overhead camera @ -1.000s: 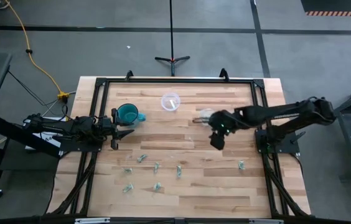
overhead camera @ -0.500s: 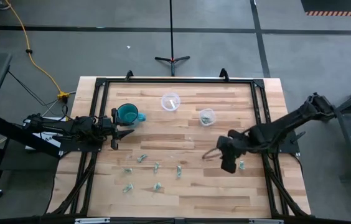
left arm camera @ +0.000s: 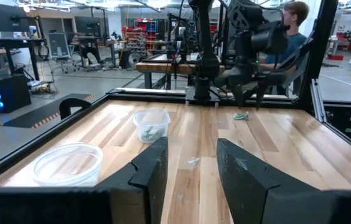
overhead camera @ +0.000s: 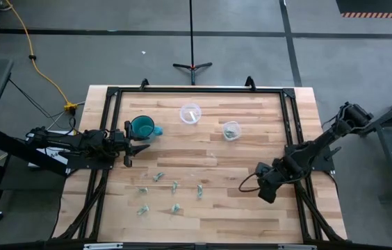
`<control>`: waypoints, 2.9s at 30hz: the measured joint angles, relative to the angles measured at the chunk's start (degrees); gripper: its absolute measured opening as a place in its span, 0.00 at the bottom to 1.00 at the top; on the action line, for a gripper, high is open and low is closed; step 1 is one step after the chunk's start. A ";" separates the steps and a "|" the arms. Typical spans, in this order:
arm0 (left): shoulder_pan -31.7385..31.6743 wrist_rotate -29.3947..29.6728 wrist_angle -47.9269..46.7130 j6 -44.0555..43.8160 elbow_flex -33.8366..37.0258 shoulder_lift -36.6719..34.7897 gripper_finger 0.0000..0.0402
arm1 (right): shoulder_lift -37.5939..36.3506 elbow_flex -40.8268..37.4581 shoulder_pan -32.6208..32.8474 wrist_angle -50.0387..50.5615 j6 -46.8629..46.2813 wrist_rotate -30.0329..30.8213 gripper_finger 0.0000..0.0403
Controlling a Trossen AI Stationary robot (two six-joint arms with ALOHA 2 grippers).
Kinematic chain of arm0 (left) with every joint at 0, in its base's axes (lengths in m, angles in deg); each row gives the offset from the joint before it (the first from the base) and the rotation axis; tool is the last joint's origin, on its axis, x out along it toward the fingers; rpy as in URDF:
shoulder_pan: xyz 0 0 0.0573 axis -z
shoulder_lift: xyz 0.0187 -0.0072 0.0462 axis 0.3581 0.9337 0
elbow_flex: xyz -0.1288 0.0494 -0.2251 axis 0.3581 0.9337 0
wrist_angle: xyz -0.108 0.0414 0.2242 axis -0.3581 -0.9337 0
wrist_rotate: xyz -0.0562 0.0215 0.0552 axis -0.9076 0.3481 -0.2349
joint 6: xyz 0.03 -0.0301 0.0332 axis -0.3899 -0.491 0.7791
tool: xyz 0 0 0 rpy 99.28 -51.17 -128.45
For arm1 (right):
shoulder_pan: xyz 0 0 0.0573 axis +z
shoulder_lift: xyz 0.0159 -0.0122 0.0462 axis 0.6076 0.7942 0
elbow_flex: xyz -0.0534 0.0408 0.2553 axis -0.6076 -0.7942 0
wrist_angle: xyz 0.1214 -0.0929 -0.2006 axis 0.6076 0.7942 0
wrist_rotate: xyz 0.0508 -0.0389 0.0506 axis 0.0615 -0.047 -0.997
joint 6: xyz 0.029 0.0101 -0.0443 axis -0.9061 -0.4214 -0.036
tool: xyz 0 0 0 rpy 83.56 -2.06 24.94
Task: Pick and place items into bin
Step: Put the stevia packet into the small transparent bin
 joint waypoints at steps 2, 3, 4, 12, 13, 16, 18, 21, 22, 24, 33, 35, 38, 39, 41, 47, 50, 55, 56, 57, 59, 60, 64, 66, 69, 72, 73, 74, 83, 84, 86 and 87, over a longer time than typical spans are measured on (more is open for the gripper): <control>0.02 0.00 0.00 0.00 0.00 0.02 0.43 | 0.00 -1.02 0.02 -0.05 -0.24 -0.07 0.60; 0.02 0.00 -0.02 0.00 0.01 0.01 0.43 | 0.00 -1.50 0.02 -0.05 -0.26 -0.13 0.60; 0.01 0.00 -0.02 0.00 0.00 0.00 0.43 | 0.00 -2.01 0.02 -0.02 -0.30 -0.15 0.60; 0.01 0.00 -0.01 0.00 0.00 0.01 0.43 | 0.00 -5.62 -0.15 -0.78 -6.43 -0.17 0.58; 0.02 0.00 0.00 0.00 0.00 0.00 0.43 | 0.00 -5.93 -0.15 -1.28 -6.63 -0.14 0.58; 0.01 0.00 -0.01 0.00 0.00 0.02 0.43 | 0.00 -7.22 -0.15 -3.67 -6.69 0.29 0.58; 0.00 0.00 -0.02 0.00 0.00 0.02 0.43 | 0.00 -8.30 -0.15 -5.71 -6.71 0.59 0.57; 0.00 0.00 0.00 0.00 0.02 0.00 0.43 | -0.12 -8.87 -0.17 -6.19 -6.73 0.25 0.57; 0.02 0.00 -0.02 0.00 0.01 0.01 0.43 | -0.11 -8.82 -0.17 -5.97 -6.73 0.23 0.56; 0.00 0.00 0.00 0.00 0.00 0.01 0.43 | -0.09 -8.81 -0.17 -5.76 -6.71 0.15 0.53; 0.01 0.00 0.00 0.00 0.00 0.01 0.43 | 0.01 -9.03 -0.17 -5.46 -6.64 -0.43 0.28; 0.02 -0.01 -0.01 0.00 0.01 0.00 0.43 | 0.04 -9.03 -0.15 -5.57 -6.58 -0.82 0.22; 0.02 0.00 -0.02 0.00 0.00 0.01 0.43 | 0.04 -9.07 -0.15 -6.30 -5.28 -0.45 0.11; 0.00 0.00 0.00 0.00 0.02 0.02 0.43 | 0.04 -9.07 -0.21 -7.04 -4.88 -0.19 0.07; 0.00 0.00 0.00 0.00 0.00 0.02 0.43 | 0.04 -9.07 -0.77 -9.24 -2.91 0.14 0.02; 0.00 0.00 -0.02 0.00 0.00 0.02 0.43 | 0.04 -9.07 -3.82 -22.04 8.99 8.54 0.04; 0.01 -0.02 -0.01 0.00 0.01 0.01 0.43 | 0.04 -9.03 -6.07 -29.57 19.88 12.78 0.01; 0.01 -0.02 -0.01 0.00 0.01 0.02 0.43 | 0.04 -9.01 -11.18 -41.17 36.74 20.67 0.02; 0.00 -0.02 -0.02 0.00 0.01 0.02 0.43 | 0.04 -9.01 -12.51 -43.32 39.59 22.50 0.02; 0.01 -0.02 -0.01 0.00 0.00 0.01 0.43 | 0.04 -8.99 -14.03 -45.30 41.85 23.90 0.01; 0.00 -0.02 -0.01 0.00 0.00 0.00 0.43 | 0.04 -8.98 -17.23 -48.46 45.75 25.97 0.01; 0.02 -0.02 0.00 0.00 0.00 0.00 0.43 | 0.04 -8.98 -18.69 -49.71 47.22 26.76 0.01; 0.02 -0.02 -0.02 0.00 0.00 0.00 0.43 | 0.04 -8.98 -24.79 -52.39 52.30 27.00 0.01; 0.01 -0.02 -0.01 0.00 0.01 0.01 0.43 | 0.04 -8.98 -27.88 -52.84 54.03 26.76 0.01; 0.00 -0.02 -0.02 0.00 0.00 0.02 0.43 | 0.04 -8.98 -32.61 -52.81 55.62 26.77 0.01; 0.02 -0.02 -0.01 0.00 0.00 0.00 0.43 | 0.04 -8.98 -36.99 -52.83 56.72 26.73 0.01; 0.01 -0.02 -0.01 0.00 0.01 0.01 0.43 | 0.04 -8.98 -38.30 -52.78 57.32 26.26 0.01; 0.02 -0.02 0.00 0.00 0.02 0.00 0.43 | 0.04 -8.98 -39.52 -52.76 57.96 25.05 0.01; 0.02 -0.02 0.00 0.00 0.00 0.02 0.43 | 0.04 -8.98 -45.54 -51.65 60.80 21.12 0.16; 0.02 0.00 0.00 0.00 0.00 0.02 0.43 | 0.04 -8.98 -45.84 -51.60 61.02 20.94 0.19; 0.01 0.21 0.01 0.00 0.01 0.02 0.43 | 0.04 -8.98 -46.29 -51.66 61.52 20.65 0.24; 0.01 0.29 0.01 0.00 0.01 0.01 0.43 | 0.04 -8.98 -46.34 -51.83 61.52 20.72 0.27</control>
